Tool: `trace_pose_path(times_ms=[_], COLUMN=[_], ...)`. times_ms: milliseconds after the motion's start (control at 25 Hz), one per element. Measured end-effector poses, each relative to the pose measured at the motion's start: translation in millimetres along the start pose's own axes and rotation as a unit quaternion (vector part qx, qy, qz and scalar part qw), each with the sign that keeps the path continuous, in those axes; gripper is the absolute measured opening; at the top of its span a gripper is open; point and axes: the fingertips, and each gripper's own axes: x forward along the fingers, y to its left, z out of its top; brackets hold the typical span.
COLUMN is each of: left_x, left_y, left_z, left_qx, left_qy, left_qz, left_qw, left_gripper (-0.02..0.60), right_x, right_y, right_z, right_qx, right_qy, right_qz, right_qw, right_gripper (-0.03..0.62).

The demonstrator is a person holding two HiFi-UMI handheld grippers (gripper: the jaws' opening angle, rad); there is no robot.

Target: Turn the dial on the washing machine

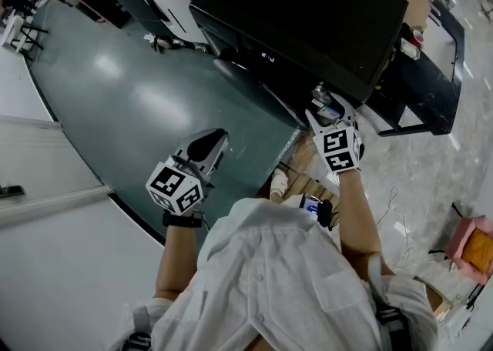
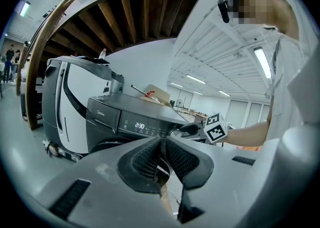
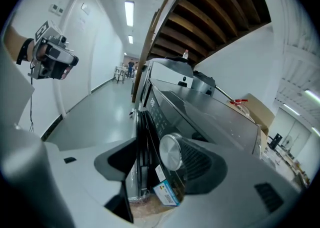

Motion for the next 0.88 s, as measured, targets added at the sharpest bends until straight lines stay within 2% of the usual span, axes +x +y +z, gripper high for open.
trace_pose_path(times_ms=[280, 560, 880], left_x=[3, 0, -5], left_y=[-4, -6, -9], left_z=[0, 1, 2], left_qx=[0.003, 0.005, 0.006], left_qy=[0.0, -0.001, -0.004], left_qz=[-0.003, -0.002, -0.001], left_qw=[1.0, 1.0, 1.0], left_gripper=[0.037, 0.037, 0.037], right_x=[-4, -24, 3], right_y=[1, 13, -3], right_z=[-16, -10, -4], right_qx=[0.02, 0.037, -0.008], right_qy=[0.018, -0.009, 0.014], right_qz=[0.005, 0.017, 0.009], right_qw=[1.0, 0.999, 1.0], right_gripper=[0.308, 0.284, 0.284])
